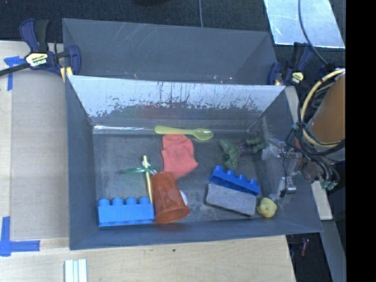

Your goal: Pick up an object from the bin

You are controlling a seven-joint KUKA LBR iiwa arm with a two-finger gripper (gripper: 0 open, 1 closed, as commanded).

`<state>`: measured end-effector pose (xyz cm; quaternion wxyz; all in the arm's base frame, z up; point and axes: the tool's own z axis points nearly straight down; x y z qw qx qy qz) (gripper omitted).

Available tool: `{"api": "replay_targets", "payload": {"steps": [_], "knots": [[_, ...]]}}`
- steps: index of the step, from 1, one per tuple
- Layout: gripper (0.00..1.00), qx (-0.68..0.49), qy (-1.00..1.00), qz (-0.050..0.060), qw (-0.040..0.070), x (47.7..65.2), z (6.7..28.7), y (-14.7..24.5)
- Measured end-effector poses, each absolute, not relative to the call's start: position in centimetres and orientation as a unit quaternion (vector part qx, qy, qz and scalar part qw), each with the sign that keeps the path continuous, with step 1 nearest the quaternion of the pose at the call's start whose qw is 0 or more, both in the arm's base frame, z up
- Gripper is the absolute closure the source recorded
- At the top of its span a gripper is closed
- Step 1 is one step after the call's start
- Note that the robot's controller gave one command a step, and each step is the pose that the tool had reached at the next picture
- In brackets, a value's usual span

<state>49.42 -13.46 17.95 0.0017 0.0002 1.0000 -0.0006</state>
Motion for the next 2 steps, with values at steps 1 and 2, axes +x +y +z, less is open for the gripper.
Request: {"api": "replay_targets", "payload": {"steps": [1, 2], "knots": [[0.00, 0.052, 0.999, -0.001, 0.003, 49.3, 13.1, -11.4], [0.00, 0.137, 0.991, 0.000, 0.003, 50.9, 8.8, -10.7]]}}
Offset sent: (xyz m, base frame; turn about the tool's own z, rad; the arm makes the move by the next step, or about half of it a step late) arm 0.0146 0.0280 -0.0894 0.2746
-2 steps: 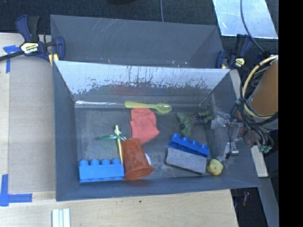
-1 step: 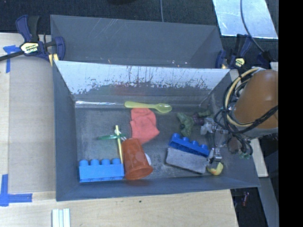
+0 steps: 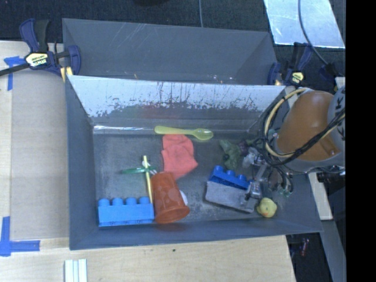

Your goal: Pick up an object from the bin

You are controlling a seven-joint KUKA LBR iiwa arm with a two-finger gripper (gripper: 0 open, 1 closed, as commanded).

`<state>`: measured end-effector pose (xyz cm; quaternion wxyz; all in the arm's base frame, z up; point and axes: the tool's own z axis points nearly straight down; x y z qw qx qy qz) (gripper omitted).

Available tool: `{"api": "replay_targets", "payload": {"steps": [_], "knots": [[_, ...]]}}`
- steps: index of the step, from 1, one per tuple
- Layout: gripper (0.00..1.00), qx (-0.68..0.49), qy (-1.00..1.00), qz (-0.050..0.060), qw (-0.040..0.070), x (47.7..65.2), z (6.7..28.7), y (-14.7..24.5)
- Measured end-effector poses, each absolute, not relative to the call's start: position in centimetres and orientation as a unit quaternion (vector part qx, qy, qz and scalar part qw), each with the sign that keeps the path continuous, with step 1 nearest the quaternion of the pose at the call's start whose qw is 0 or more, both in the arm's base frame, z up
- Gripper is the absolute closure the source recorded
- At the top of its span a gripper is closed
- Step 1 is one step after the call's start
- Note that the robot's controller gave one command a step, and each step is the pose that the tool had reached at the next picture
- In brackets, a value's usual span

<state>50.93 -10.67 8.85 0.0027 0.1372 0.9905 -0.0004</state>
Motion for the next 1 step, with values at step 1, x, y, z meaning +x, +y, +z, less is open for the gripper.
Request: {"api": "replay_targets", "payload": {"steps": [1], "knots": [[1.00, 0.099, 0.995, 0.000, 0.004, 52.02, 7.06, -11.04]]}}
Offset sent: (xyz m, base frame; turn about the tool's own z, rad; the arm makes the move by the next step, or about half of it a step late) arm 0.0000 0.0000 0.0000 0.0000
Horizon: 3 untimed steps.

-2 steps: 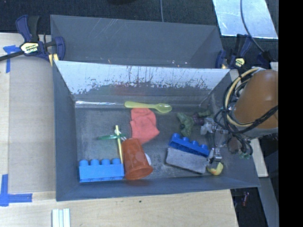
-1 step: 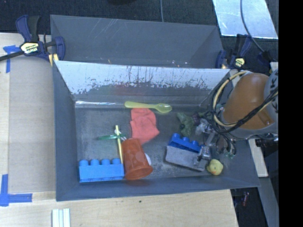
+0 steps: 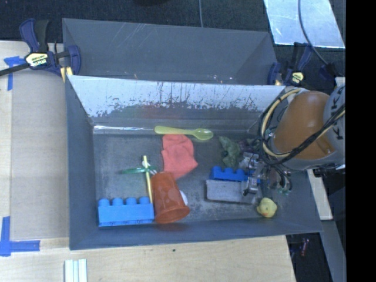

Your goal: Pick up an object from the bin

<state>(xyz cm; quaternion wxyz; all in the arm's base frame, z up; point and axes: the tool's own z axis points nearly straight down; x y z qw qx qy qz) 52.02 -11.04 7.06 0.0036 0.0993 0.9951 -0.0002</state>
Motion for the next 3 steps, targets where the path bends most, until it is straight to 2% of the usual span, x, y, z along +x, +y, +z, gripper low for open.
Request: {"api": "replay_targets", "payload": {"steps": [1, 2, 3], "knots": [[1.00, 0.099, 0.995, 0.000, 0.004, 52.0, 7.1, -11.0], [1.00, 0.109, 0.994, 0.000, 0.001, 51.7, 12.9, -11.5], [1.00, 0.074, 0.997, 0.000, 0.002, 52.1, 20.5, -11.5]]}}
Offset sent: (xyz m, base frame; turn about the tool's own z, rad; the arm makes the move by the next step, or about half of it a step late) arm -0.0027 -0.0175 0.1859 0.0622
